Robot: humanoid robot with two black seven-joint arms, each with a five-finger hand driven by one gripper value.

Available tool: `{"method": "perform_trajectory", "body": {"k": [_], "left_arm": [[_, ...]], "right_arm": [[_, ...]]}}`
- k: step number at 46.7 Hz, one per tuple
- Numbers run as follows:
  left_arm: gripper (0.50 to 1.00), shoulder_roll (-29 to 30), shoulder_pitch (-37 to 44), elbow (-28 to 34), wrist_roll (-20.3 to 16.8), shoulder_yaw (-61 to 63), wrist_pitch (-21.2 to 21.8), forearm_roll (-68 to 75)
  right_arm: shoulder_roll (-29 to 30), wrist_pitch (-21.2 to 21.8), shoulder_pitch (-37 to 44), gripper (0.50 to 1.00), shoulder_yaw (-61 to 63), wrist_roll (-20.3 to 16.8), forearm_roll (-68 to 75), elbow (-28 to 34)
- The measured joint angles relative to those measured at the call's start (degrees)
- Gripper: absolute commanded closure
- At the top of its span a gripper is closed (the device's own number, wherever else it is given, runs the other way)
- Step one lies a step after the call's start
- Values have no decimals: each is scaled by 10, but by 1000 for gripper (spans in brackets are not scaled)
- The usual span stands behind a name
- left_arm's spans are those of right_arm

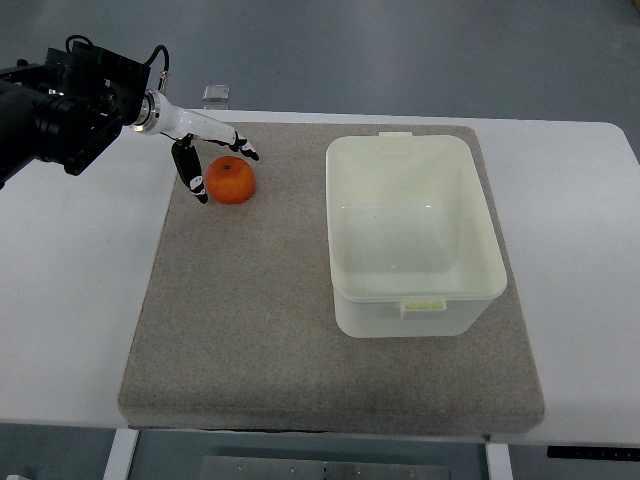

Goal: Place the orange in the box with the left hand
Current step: 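Lower the open left hand around the orange and close fingers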

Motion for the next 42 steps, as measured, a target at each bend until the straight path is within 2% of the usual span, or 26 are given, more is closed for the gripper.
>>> {"method": "perform_trajectory", "body": {"k": [17,27,35,42], "left_arm": [[506,-1,9,0,0,1,-1,3],[529,-1,13,1,0,1,0,4],[572,-1,12,1,0,1,2,1],[668,-2,12,1,0,-3,2,-4]], "right_arm": [[0,0,0,574,0,0,0,0],[0,0,0,574,0,0,0,0],[0,0,0,574,0,0,0,0],[0,0,0,574,0,0,0,0]]}}
